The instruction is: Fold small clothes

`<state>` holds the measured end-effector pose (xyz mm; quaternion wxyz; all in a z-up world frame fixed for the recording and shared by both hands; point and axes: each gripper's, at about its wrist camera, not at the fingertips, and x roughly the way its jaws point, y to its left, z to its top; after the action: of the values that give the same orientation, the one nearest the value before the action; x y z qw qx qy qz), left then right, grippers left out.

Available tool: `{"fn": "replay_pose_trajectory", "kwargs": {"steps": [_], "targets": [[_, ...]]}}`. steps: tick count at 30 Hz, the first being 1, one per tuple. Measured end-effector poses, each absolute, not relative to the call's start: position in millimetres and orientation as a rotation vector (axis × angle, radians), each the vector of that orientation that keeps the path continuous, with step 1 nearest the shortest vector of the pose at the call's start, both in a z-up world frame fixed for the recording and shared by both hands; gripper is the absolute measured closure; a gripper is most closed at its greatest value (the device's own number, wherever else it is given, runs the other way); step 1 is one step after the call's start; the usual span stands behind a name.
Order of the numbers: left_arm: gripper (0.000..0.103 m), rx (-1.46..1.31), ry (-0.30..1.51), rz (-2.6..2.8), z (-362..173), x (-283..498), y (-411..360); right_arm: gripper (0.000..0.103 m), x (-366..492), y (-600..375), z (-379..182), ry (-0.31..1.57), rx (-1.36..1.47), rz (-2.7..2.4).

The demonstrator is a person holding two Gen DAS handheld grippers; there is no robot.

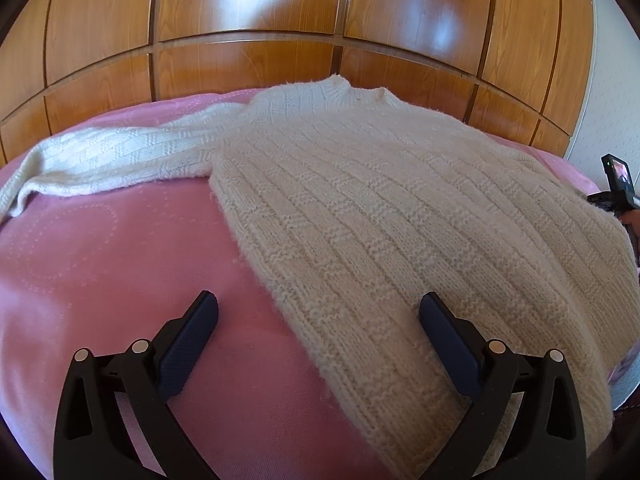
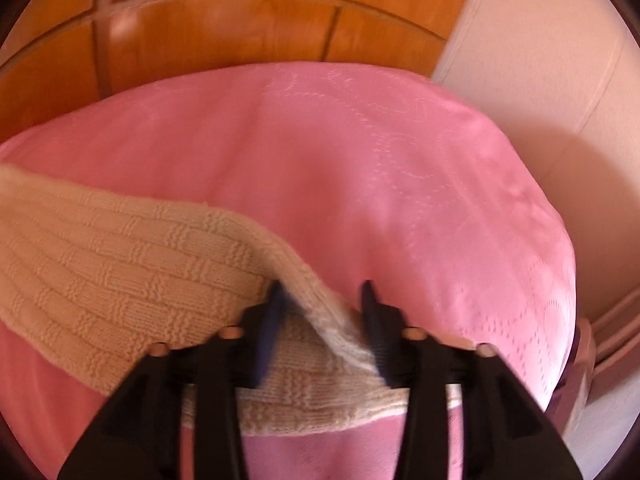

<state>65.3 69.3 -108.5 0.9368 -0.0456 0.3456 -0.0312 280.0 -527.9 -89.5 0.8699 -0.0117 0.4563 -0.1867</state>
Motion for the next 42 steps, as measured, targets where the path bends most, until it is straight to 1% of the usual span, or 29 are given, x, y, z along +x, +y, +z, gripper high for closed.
{"fn": "replay_pose_trajectory", "kwargs": {"steps": [2, 6, 8, 9, 10, 11, 13, 14, 18, 21, 22, 23, 24, 25, 26, 27, 28, 32, 36, 37, 38, 40, 42], "targets": [[0.004, -0.096, 0.704, -0.065, -108.4, 65.3, 69.7, 0.039, 264.0, -529.1, -77.7, 0.909, 0.043, -0.388], [0.004, -0.097, 0.722, -0.052, -105.1, 66.0, 68.2, 0.04, 209.5, -506.4, -39.6, 0.78, 0.166, -0.241], [0.005, -0.131, 0.723, -0.049, -101.1, 60.6, 68.5, 0.043, 178.9, -482.0, -25.1, 0.762, 0.237, -0.043], [0.007, -0.15, 0.722, -0.059, -99.4, 56.8, 68.6, 0.044, 165.3, -472.4, -21.2, 0.764, 0.266, 0.034], [0.014, -0.175, 0.721, -0.077, -96.3, 50.2, 68.1, 0.044, 153.1, -462.8, -19.1, 0.774, 0.296, 0.112], [0.022, -0.186, 0.724, -0.096, -94.7, 46.0, 67.1, 0.045, 136.9, -448.6, -19.2, 0.799, 0.33, 0.217], [0.029, -0.226, 0.752, -0.172, -92.4, 33.7, 64.7, 0.045, 115.9, -428.6, -22.8, 0.831, 0.34, 0.314], [0.03, -0.251, 0.765, -0.212, -92.0, 28.4, 63.7, 0.045, 104.2, -416.8, -27.4, 0.853, 0.332, 0.347], [0.03, -0.338, 0.821, -0.368, -96.5, 12.0, 61.9, 0.047, 78.4, -391.9, -49.6, 0.92, 0.335, 0.372], [0.03, -0.385, 0.84, -0.451, -98.3, 10.7, 59.4, 0.05, 76.4, -388.8, -71.7, 0.97, 0.439, 0.416], [0.03, -0.406, 0.854, -0.496, -99.6, 11.5, 56.1, 0.052, 72.4, -387.9, -74.0, 0.965, 0.465, 0.422], [0.03, -0.402, 0.865, -0.518, -100.0, 11.6, 50.7, 0.068, 70.0, -385.7, -76.3, 0.954, 0.483, 0.43], [0.03, -0.385, 0.866, -0.525, -98.5, 10.7, 45.8, 0.089, 70.2, -382.7, -76.9, 0.962, 0.51, 0.465], [0.036, -0.366, 0.868, -0.544, -96.6, 9.8, 38.9, 0.096, 67.0, -377.8, -77.7, 0.972, 0.522, 0.484], [0.067, -0.355, 0.873, -0.561, -95.2, 9.4, 34.0, 0.096, 66.7, -378.2, -74.3, 0.978, 0.526, 0.489], [0.081, -0.324, 0.887, -0.559, -92.9, 9.5, 28.5, 0.096, 65.8, -376.5, -70.7, 0.976, 0.523, 0.492], [0.091, -0.324, 0.902, -0.553, -91.3, 11.0, 28.7, 0.096, 65.7, -377.3, -65.1, 0.965, 0.522, 0.502], [0.094, -0.503, 0.883, -0.543, -72.2, 13.0, 64.1, 0.097, 55.5, -392.9, -32.7, 0.872, 0.563, 0.534], [0.095, -0.575, 0.812, -0.484, -41.4, -2.1, 111.0, 0.098, 38.4, -419.3, -4.6, 0.809, 0.594, 0.524], [0.095, -0.582, 0.805, -0.479, -37.4, -7.5, 118.7, 0.099, 34.1, -424.4, -2.9, 0.805, 0.598, 0.52], [0.095, -0.585, 0.803, -0.473, -35.8, -12.1, 124.0, 0.103, 30.6, -428.5, -3.3, 0.807, 0.597, 0.515], [0.095, -0.566, 0.838, -0.457, -44.1, -16.0, 125.5, 0.103, 26.7, -431.3, -11.7, 0.82, 0.596, 0.5], [0.095, -0.524, 0.92, -0.441, -64.8, -16.4, 119.9, 0.103, 26.5, -435.2, -33.4, 0.881, 0.62, 0.461]]}}
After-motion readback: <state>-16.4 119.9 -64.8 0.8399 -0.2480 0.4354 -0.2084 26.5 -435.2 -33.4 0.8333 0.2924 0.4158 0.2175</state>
